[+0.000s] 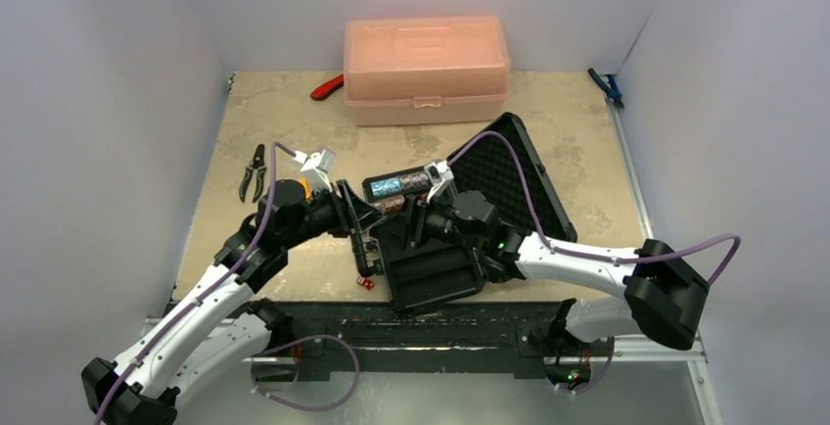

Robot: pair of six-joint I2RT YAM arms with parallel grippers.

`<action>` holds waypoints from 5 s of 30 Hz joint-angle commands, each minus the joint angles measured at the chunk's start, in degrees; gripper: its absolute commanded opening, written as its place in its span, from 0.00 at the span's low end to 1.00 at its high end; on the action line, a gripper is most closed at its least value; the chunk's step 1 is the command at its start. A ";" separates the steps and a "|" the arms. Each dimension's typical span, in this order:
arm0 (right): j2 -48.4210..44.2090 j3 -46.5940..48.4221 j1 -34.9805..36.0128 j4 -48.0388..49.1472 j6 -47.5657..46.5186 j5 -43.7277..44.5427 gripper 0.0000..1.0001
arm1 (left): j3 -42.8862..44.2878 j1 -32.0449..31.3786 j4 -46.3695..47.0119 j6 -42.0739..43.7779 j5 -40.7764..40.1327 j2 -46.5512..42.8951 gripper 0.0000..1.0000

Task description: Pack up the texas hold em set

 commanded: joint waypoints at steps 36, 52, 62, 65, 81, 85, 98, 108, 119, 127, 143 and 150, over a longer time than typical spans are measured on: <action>0.92 6.77 -0.02 -2.07 -4.88 -0.03 0.00 | -2.04 -0.15 1.78 -0.44 -3.64 -7.12 0.76; -1.97 10.28 -0.02 -11.66 -17.11 0.95 0.00 | 3.22 -0.15 -12.59 7.69 -10.82 -11.59 1.00; -3.08 17.19 -0.09 -22.71 -39.89 2.48 0.00 | 10.54 -0.17 -25.42 14.89 -17.96 -13.07 1.00; -3.56 17.04 -0.10 -23.64 -45.76 1.10 0.00 | 12.34 -0.16 -28.39 16.44 -19.17 -13.69 1.00; -4.73 18.05 -0.10 -35.85 -77.61 3.35 0.00 | 15.93 -0.21 -37.72 25.92 -22.09 -16.49 1.00; -1.70 20.21 -0.91 -39.54 -84.01 6.97 0.00 | 14.49 -0.16 -37.40 25.93 -22.25 -17.63 1.00; 7.16 24.47 -9.27 -42.11 -99.75 9.71 0.00 | 13.52 -0.20 -36.81 26.68 -22.19 -20.72 1.00; 15.38 31.03 -11.09 -47.41 -100.44 7.02 0.00 | 13.41 -0.17 -36.69 26.85 -22.10 -21.74 1.00; 19.36 31.52 -12.09 -49.12 -103.52 5.59 0.00 | 13.24 -0.17 -36.61 26.84 -22.02 -22.08 1.00; 20.28 31.84 -12.41 -48.98 -104.56 4.65 0.00 | 13.16 -0.17 -36.56 26.83 -22.02 -22.46 1.00; 24.15 34.34 -12.41 -49.46 -106.30 3.92 0.00 | 13.10 -0.21 -36.44 26.93 -21.90 -21.91 1.00; 24.42 34.02 -12.41 -48.83 -106.95 4.32 0.00 | 13.12 -0.19 -36.40 27.12 -21.88 -21.67 1.00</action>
